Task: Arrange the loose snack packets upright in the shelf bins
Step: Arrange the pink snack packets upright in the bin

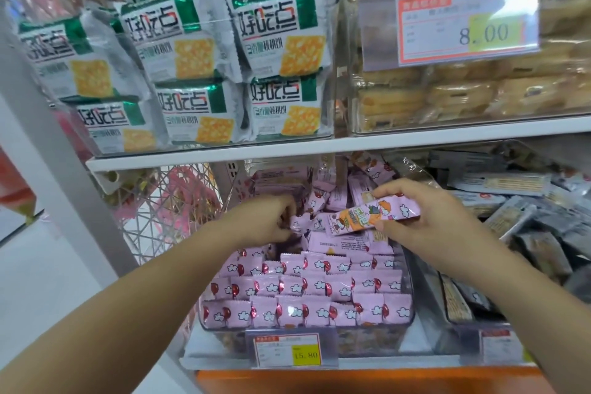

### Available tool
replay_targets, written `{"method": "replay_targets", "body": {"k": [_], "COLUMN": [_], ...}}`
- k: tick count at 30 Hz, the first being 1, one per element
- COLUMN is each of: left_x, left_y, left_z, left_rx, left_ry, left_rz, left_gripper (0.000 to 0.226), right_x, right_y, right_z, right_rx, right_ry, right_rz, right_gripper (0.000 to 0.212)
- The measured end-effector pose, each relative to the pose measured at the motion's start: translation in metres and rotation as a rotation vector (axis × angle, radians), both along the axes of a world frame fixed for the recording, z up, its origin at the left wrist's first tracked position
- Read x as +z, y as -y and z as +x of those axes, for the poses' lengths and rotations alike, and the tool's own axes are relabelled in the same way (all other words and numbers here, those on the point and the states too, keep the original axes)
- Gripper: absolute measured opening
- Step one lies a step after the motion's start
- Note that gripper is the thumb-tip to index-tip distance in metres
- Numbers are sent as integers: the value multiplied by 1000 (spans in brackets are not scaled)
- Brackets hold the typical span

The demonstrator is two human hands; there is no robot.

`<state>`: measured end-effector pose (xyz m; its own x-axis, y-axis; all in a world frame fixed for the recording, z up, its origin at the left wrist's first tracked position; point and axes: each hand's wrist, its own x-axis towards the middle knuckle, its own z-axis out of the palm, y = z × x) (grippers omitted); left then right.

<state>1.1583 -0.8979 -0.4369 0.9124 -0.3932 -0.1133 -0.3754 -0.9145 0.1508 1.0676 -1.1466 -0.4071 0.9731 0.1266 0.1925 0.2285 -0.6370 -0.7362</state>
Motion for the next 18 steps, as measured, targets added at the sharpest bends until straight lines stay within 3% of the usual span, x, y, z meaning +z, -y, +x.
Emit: {"method": "replay_targets", "body": {"k": [4,12,16,18], "left_x": [11,22,19,17], "left_y": [-10,-27,-32,-33], "left_z": [-6,-10,-7,-5], "left_rx": [-52,17,44,44], "left_ry": [21,169,201,217], "left_rz": [66,125,340,330], "left_gripper": [59,52,47,38], "right_x": [-1,-2,-3,-3], "right_y": [1,1,0,0], "right_z": [0,1,1,1], "right_rx": [2,-5,-14,-16], "right_ry": [3,14,10,6], "right_rz": [-6,-9,-13,-13], "right_gripper": [29,28,30,30]}}
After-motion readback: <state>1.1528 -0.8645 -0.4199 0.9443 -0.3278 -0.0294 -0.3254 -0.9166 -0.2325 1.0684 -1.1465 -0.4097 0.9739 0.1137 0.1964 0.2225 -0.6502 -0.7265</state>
